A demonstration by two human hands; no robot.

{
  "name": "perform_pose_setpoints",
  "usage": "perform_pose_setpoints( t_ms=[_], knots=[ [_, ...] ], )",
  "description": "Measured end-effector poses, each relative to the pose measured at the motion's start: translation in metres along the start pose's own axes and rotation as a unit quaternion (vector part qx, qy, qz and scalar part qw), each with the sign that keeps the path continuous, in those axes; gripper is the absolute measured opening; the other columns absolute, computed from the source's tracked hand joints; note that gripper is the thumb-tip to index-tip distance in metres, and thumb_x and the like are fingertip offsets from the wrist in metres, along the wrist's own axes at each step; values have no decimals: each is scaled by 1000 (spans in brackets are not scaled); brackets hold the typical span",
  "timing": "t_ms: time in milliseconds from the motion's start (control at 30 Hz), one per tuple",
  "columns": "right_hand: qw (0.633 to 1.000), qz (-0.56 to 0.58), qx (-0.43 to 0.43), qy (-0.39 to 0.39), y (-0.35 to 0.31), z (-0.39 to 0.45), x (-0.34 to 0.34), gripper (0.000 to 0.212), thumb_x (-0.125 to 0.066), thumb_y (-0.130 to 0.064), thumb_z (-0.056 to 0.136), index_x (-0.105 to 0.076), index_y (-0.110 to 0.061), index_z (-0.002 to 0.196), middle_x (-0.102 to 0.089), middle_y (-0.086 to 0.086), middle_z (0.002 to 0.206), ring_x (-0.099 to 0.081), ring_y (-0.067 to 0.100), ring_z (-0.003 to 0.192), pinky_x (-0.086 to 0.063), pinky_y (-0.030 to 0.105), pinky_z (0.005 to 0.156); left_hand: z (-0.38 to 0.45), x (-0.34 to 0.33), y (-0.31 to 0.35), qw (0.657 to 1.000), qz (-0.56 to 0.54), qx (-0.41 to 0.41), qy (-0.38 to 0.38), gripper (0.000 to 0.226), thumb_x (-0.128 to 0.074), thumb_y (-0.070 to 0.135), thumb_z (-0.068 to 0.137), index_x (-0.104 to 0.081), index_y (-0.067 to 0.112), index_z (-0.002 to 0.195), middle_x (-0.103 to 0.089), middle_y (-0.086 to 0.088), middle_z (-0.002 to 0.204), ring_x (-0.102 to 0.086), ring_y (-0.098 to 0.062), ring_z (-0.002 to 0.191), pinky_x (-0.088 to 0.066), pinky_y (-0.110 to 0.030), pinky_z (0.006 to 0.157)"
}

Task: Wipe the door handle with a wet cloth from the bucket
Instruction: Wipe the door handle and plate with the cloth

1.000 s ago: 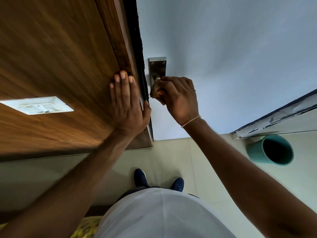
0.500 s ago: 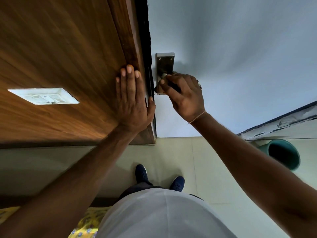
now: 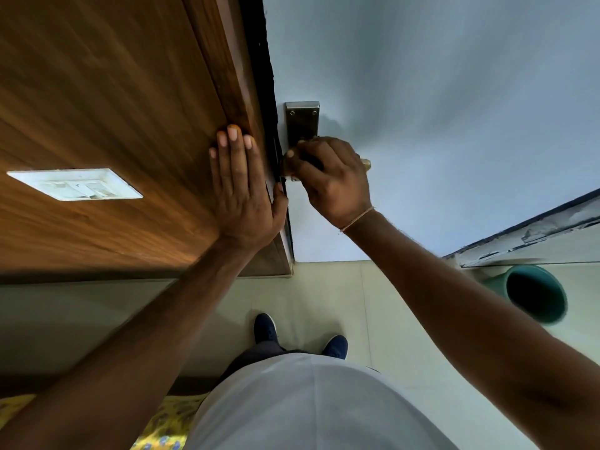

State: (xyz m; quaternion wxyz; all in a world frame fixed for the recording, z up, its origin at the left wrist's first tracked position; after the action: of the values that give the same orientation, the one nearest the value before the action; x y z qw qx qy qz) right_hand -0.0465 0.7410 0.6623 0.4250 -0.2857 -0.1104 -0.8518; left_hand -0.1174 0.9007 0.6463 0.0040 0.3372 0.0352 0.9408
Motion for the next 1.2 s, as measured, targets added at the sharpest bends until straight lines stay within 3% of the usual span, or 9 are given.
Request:
perform_pose_setpoints(
  t_ms=[433,667,767,833,900,1000,1067,1133,1200],
  knots=[
    [994,-12,-46,-95,59,-40,24,30,-71,-22,105,-72,-6,131,-74,14,130,-70,39,114,-54,48,95,-1,6,-3,1000,1,-7,-17,84,-70,25,97,-30,-11,161,-38,-37,163,-30,-49,156,-25,-57,134],
    [955,100,-249,-122,76,-62,38,23,-65,-6,97,-69,-15,117,-79,-3,106,-70,24,96,-59,44,82,-1,10,-3,1000,3,-11,-24,83,-68,25,98,-30,-12,161,-36,-36,165,-29,-49,157,-22,-56,135],
    [835,222,-501,-57,71,-84,39,25,-64,-2,93,-65,-16,114,-80,-4,89,-73,21,70,-61,39,65,-1,11,-1,1000,-4,-9,-25,81,-66,25,99,-29,-12,161,-35,-36,165,-29,-51,157,-22,-56,135],
    [728,242,-641,24,70,-108,39,24,-72,-8,95,-68,-11,119,-78,-2,94,-73,12,72,-61,37,66,0,11,-1,1000,-7,-8,-25,81,-66,25,99,-29,-12,161,-34,-36,165,-29,-51,157,-21,-56,135],
    [571,337,-741,102,63,-131,31,32,-72,-23,102,-66,-6,128,-74,12,105,-70,24,74,-59,42,64,0,11,-1,1000,-8,-8,-23,81,-66,25,99,-29,-12,161,-35,-37,165,-31,-52,157,-22,-57,135],
    [314,516,-785,138,32,-139,15,34,-58,-23,109,-64,-5,138,-67,19,129,-68,38,92,-54,57,86,0,11,-1,1000,-11,-9,-26,81,-66,25,99,-30,-14,160,-35,-38,164,-32,-54,156,-24,-59,134],
    [192,592,-767,157,11,-129,6,36,-53,-13,103,-66,-2,134,-62,20,146,-65,40,103,-54,57,97,0,10,-2,999,-15,-10,-27,81,-66,25,99,-30,-14,160,-35,-38,164,-31,-54,156,-24,-60,133],
    [119,658,-724,171,-8,-108,2,38,-45,-5,91,-75,-1,114,-63,24,142,-62,42,110,-51,55,103,0,11,-3,999,-17,-13,-28,81,-66,25,99,-30,-14,160,-35,-38,164,-31,-54,156,-25,-60,133],
    [99,709,-678,166,-21,-88,-4,44,-38,-2,83,-80,-4,98,-61,23,134,-56,41,122,-38,48,121,0,11,-4,999,-20,-18,-31,81,-66,25,99,-29,-13,161,-35,-37,164,-30,-52,156,-25,-59,133]
  ],
)
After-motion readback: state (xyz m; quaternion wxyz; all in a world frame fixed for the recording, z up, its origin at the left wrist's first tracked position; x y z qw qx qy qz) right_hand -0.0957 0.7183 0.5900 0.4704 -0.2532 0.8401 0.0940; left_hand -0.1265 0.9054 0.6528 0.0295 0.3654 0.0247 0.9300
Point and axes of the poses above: each hand's wrist, its own z-axis towards the middle knuckle, its own x-axis out of the back of the hand, y = z × x, the point moved 3 cm from there along z, towards the middle knuckle
